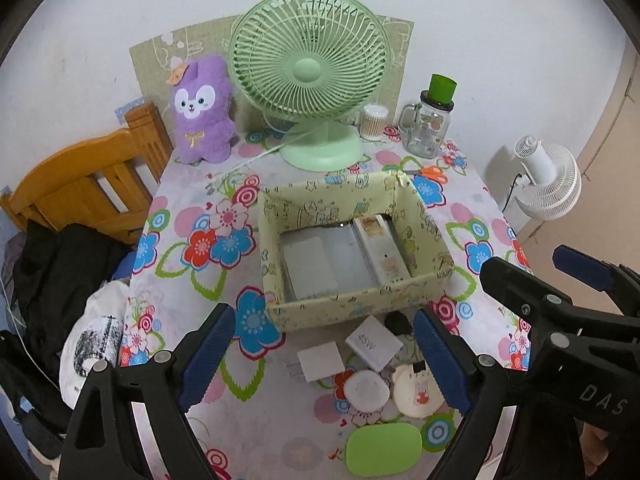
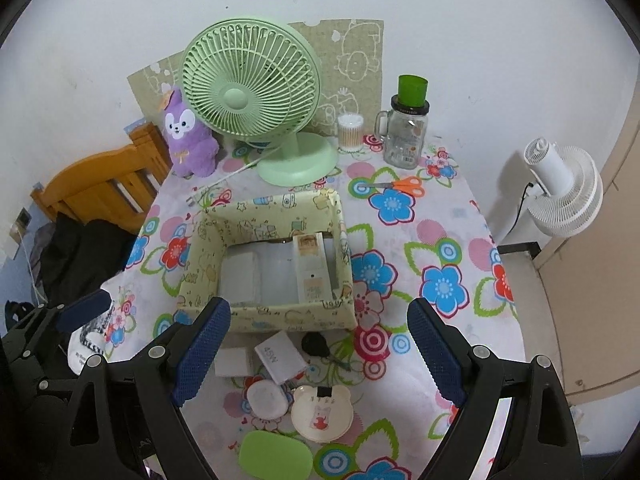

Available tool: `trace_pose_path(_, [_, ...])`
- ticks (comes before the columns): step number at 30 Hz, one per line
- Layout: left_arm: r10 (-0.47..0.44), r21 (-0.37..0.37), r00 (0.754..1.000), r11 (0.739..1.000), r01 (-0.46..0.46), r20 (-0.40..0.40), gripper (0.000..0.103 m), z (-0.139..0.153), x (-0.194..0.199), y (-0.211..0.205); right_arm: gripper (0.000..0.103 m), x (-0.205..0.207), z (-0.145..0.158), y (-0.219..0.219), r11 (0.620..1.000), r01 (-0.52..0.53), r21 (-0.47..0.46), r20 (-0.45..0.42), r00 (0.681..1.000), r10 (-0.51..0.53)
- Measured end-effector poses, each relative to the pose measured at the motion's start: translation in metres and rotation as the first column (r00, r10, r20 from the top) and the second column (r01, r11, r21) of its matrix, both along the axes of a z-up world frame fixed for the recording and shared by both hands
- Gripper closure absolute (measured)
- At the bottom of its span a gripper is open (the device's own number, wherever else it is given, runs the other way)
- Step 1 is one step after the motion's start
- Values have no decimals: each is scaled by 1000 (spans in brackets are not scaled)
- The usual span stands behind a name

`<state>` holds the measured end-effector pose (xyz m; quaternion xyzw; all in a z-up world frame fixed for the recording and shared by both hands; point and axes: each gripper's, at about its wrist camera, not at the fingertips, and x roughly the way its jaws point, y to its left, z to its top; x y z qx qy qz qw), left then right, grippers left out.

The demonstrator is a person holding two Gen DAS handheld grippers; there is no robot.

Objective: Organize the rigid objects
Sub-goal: 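Withdraw both tools from the fabric box back toward the loose items, then reach down and grasp the round white puck with the left tool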

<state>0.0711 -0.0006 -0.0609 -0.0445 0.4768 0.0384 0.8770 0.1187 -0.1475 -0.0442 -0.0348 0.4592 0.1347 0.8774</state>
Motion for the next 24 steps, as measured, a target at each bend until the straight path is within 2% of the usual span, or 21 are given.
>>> trace_pose_path(12, [-13, -22, 998, 1000, 12, -54, 11, -30, -12, 7, 11, -21, -27, 7, 999, -38, -20, -23, 999, 38])
trace_pose_path(24, [-30, -23, 995, 999, 28, -99, 11, -60, -14, 11, 11, -20, -64, -2, 1000, 12, -24, -96, 995, -15])
